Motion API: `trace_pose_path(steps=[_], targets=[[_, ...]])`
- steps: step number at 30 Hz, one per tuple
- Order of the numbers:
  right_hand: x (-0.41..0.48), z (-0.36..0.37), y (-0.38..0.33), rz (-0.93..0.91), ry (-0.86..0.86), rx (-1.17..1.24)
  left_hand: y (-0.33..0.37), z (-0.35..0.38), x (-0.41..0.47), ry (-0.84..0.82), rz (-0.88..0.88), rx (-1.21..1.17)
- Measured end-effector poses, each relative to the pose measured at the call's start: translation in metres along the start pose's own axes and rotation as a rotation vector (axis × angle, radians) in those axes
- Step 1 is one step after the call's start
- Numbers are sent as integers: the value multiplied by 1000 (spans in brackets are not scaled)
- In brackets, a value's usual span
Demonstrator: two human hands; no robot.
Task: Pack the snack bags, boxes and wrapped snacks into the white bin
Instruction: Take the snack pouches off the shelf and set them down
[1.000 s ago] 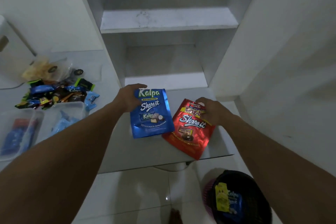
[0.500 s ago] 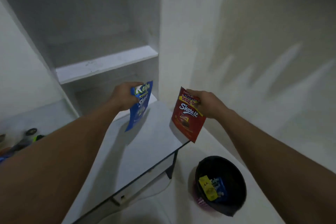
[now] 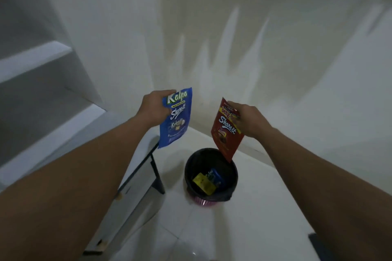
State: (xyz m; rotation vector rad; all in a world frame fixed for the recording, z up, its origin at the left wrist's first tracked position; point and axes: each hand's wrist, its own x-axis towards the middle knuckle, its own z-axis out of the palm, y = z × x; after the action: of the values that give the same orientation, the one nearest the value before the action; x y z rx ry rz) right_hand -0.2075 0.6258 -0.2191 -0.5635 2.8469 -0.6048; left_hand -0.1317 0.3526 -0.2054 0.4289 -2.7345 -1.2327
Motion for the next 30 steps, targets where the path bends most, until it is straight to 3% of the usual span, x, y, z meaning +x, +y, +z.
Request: trace_pose_path(steps=[7,19,25,30], targets=[[27,60,110,22,8,-43,-25,141,38,-50,-23,49],[104,257,224,74,-110,2,-159,339,82,-90,-219,64],[114,335,254,101,-151,55,-215,410,85,-143,-321,92],[106,348,262,125,-218,-3,-232,426,74,-259,-354,202]])
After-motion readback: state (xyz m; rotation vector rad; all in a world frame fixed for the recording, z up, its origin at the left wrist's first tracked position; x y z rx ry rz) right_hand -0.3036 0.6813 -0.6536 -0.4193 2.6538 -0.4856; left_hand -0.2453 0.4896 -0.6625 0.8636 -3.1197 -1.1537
